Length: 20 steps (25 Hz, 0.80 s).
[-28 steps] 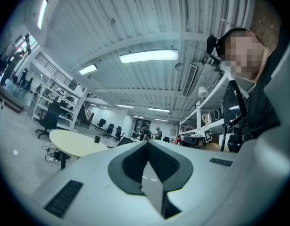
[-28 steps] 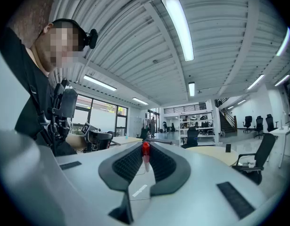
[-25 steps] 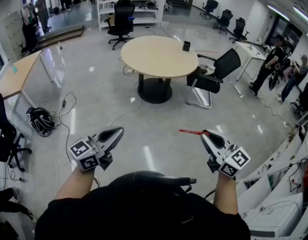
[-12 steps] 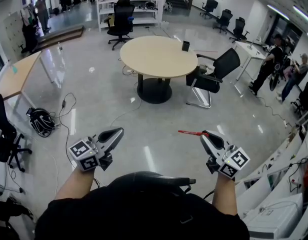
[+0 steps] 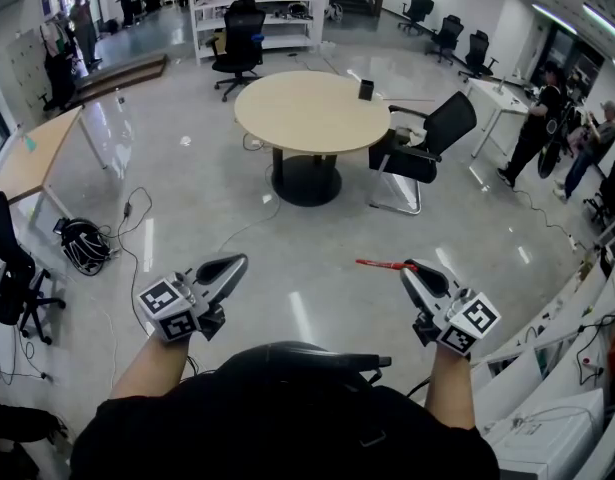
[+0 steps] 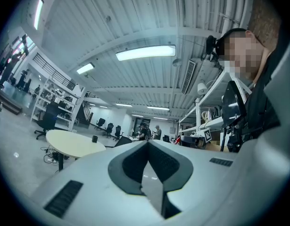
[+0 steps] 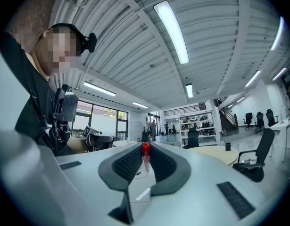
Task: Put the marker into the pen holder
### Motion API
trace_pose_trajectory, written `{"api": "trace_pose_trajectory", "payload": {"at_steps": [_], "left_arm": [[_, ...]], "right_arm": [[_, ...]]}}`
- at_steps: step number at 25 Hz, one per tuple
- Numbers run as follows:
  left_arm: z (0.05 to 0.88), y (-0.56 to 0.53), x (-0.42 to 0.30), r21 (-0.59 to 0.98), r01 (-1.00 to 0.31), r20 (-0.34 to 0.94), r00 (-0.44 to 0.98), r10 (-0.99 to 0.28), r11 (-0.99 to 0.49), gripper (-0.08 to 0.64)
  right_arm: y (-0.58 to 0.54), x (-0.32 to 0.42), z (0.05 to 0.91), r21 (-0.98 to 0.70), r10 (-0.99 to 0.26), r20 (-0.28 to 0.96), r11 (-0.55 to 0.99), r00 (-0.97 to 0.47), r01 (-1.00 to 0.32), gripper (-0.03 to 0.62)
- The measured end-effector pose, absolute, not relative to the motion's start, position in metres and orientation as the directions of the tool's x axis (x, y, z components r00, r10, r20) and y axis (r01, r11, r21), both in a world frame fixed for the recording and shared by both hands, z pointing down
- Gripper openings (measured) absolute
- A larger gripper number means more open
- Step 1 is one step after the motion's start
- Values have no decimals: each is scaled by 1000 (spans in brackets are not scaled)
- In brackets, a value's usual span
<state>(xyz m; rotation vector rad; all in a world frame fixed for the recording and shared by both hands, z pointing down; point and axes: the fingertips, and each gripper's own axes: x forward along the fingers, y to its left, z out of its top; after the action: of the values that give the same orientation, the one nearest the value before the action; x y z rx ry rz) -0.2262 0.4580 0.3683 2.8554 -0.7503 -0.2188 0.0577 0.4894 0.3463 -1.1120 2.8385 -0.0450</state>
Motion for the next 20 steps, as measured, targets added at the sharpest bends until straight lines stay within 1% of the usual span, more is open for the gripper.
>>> {"api": "trace_pose_trajectory", "payload": {"at_steps": [10, 20], "left_arm": [[368, 471, -182, 216, -478, -91, 858, -505, -851, -6], [380, 454, -172, 248, -452, -86, 871, -484, -857, -6]], "right_arm": [[496, 98, 344, -50, -666, -81, 746, -741, -665, 48], [483, 106, 356, -72, -684, -53, 730, -728, -680, 48]]}}
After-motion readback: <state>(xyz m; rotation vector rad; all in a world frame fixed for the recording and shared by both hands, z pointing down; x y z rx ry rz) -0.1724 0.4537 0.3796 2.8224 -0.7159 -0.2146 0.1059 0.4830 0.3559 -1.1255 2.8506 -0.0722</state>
